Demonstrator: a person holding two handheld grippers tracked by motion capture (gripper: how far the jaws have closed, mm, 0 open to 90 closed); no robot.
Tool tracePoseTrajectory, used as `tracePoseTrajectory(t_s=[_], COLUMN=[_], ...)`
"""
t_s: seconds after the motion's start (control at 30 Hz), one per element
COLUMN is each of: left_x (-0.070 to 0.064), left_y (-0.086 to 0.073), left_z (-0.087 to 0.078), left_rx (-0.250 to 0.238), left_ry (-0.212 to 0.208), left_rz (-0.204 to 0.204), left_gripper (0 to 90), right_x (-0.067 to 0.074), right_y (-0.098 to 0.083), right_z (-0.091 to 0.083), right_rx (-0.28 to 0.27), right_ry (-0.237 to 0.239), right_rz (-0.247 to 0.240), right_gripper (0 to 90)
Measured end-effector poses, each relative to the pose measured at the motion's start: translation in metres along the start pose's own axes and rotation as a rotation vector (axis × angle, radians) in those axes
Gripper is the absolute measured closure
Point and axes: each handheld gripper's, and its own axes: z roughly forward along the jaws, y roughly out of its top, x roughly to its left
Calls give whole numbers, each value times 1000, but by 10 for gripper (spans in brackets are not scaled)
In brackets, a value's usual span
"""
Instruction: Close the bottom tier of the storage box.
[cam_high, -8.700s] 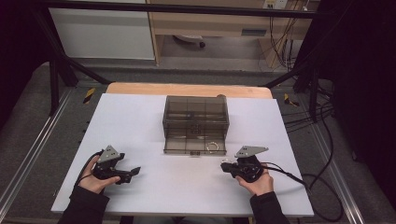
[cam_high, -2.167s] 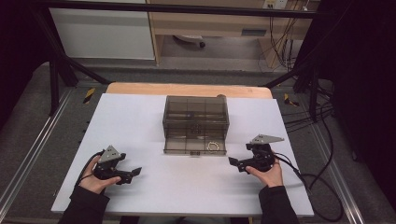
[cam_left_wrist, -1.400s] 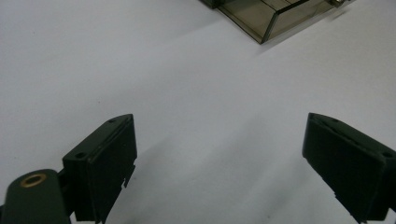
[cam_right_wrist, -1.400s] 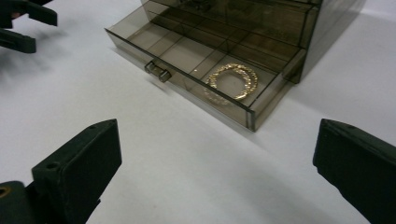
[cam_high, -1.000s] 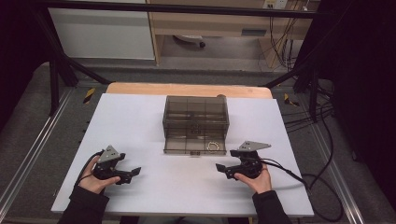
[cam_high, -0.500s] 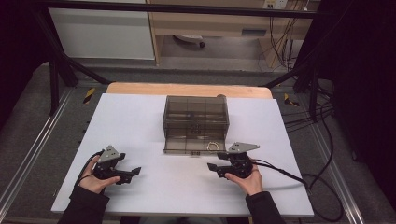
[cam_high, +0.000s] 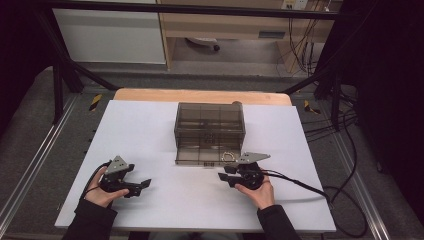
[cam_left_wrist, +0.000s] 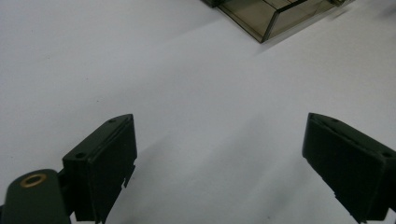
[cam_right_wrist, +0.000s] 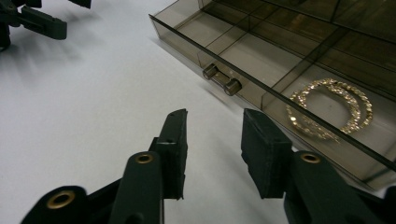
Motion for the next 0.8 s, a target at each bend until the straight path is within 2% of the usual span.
tracePoseTrajectory(t_s=[0.5, 0.67, 0.8], left_x=[0, 0, 0], left_y=[0, 0, 0], left_z=[0, -1, -1], left_rx=[-3, -3, -4], left_ry=[1, 1, 1], left_rz=[0, 3, 1], left_gripper=[97, 97, 97], right_x=[2, -1, -2], right_y=[7, 7, 7], right_z=[16, 20, 23], right_rx=[13, 18, 23], right_ry=[7, -14, -11], right_rz=[19, 22, 31], right_gripper=[799, 856, 900])
